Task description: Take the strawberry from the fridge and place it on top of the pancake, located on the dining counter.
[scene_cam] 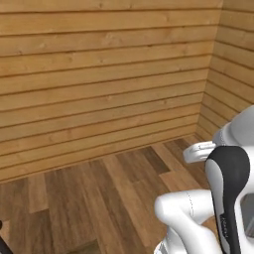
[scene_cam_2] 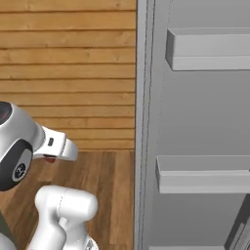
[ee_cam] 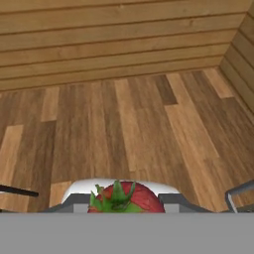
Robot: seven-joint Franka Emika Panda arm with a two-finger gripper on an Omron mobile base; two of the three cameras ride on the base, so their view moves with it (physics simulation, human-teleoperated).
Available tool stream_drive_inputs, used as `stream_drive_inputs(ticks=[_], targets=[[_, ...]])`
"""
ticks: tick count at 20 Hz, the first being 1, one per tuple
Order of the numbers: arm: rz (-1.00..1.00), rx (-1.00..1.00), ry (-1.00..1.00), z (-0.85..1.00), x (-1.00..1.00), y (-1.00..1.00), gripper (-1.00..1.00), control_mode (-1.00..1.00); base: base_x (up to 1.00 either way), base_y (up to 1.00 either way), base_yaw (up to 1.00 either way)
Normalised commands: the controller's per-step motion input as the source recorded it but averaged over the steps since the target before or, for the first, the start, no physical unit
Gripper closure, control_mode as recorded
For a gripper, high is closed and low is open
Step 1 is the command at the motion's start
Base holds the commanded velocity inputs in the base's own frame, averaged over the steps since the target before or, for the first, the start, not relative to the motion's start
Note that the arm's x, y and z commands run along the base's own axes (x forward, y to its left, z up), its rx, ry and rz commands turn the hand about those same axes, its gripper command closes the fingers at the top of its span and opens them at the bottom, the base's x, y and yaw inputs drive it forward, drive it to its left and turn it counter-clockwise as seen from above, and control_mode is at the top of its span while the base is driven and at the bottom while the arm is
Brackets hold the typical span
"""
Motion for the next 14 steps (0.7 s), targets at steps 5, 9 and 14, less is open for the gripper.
stream_drive_inputs(ticks=[5,9,14], targets=[[0.0,0.0,0.0,0.0,0.0,0.0,1.0,1.0,0.99,0.91,-0.02],[0.0,0.0,0.0,0.0,0.0,0.0,1.0,1.0,0.43,1.0,0.16],[0.0,0.0,0.0,0.0,0.0,0.0,1.0,1.0,0.56,0.92,0.15]])
